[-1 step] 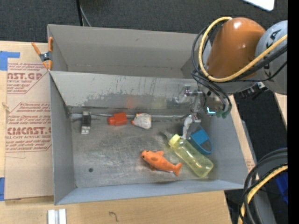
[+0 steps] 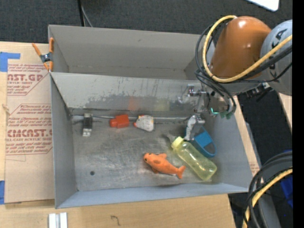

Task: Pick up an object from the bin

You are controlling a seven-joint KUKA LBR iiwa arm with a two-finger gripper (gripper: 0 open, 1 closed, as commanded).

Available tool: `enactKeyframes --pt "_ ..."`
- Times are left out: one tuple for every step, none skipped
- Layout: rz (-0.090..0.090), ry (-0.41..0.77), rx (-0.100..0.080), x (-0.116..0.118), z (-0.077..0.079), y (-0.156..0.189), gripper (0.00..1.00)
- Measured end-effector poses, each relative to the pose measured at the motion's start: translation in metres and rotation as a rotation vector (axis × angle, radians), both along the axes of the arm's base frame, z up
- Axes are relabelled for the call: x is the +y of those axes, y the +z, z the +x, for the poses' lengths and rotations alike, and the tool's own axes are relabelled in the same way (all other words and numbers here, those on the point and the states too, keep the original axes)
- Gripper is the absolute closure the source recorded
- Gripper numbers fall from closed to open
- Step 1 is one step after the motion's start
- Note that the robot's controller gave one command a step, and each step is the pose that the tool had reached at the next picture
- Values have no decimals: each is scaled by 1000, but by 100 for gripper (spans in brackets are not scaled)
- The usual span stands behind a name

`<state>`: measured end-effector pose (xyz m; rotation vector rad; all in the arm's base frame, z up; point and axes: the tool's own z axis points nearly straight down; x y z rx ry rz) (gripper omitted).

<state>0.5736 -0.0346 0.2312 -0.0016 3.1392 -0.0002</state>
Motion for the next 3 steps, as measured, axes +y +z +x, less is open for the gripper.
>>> enactKeyframes --pt "0 75 -5 -4 -14 -33 0" --pt "-1 209 -3 0 -33 -99 0" --pt "1 138 3 7 -44 -137 0"
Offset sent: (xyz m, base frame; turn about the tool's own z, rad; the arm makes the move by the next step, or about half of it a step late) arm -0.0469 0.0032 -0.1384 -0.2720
